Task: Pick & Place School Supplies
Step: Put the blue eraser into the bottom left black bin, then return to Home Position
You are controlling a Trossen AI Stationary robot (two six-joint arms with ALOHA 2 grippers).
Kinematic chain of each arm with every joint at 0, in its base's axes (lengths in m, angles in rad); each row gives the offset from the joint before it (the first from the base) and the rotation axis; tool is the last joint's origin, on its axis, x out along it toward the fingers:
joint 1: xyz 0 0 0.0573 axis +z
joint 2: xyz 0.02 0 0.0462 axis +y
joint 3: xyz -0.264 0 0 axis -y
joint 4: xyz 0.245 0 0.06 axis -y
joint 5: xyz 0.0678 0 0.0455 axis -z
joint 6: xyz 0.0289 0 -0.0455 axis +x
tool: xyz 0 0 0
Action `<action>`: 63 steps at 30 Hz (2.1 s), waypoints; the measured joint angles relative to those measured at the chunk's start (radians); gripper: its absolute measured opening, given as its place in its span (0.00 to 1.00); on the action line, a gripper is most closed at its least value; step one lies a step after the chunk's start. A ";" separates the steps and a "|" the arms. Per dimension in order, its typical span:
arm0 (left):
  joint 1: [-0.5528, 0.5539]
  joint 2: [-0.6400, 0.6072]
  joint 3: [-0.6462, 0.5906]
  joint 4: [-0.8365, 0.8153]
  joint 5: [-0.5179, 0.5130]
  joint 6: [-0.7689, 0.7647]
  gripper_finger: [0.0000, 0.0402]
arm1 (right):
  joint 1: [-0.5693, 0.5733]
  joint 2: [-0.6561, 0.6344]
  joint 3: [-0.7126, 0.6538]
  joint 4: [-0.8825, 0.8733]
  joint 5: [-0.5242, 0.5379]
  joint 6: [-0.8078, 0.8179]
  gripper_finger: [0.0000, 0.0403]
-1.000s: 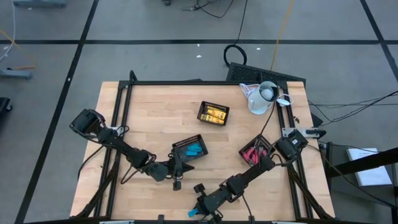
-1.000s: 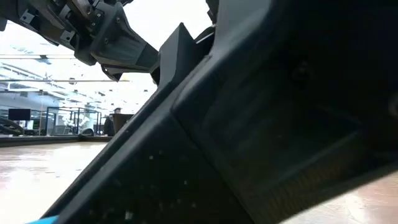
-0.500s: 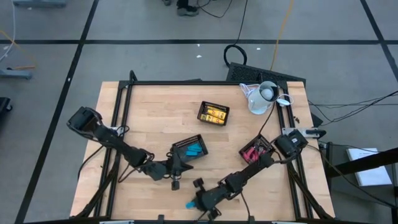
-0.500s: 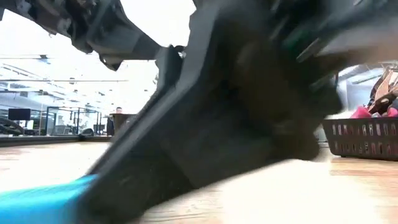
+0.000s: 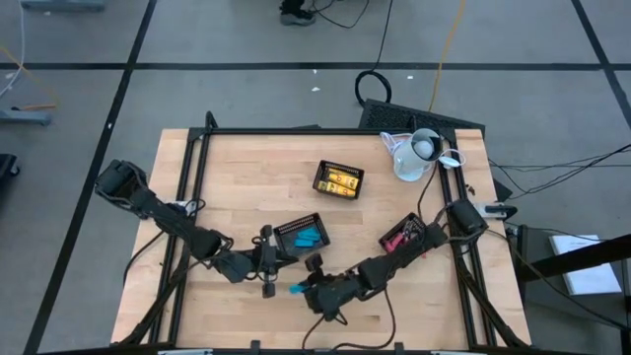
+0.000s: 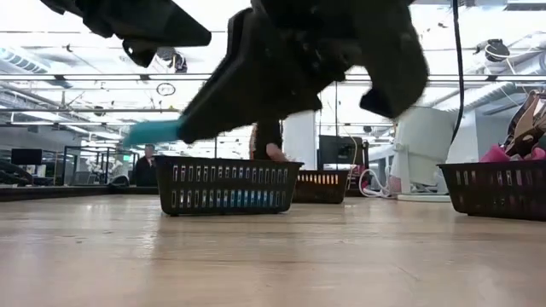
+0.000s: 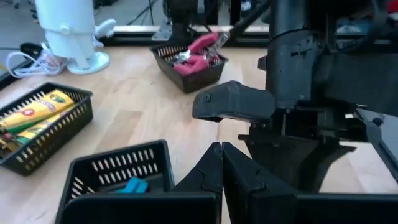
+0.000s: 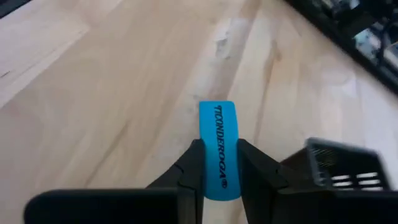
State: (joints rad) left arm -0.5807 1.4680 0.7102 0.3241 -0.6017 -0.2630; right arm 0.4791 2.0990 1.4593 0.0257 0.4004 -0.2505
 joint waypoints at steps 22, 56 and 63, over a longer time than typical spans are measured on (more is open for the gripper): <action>0.015 -0.188 0.000 -0.314 -0.081 0.050 0.00 | -0.253 -0.067 0.002 -0.137 -0.017 -0.127 0.14; -0.112 -0.526 -0.003 -0.735 -0.256 -0.026 0.00 | -0.320 -0.342 -0.073 -0.161 -0.457 -0.047 0.52; -0.308 -0.773 -0.105 -0.772 -0.369 -0.081 0.00 | -0.261 -0.795 -0.410 -0.041 -0.459 -0.018 0.46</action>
State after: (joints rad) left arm -0.8882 0.6953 0.6049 -0.4479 -0.9712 -0.3440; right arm 0.2182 1.3039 1.0497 -0.0158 -0.0582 -0.2681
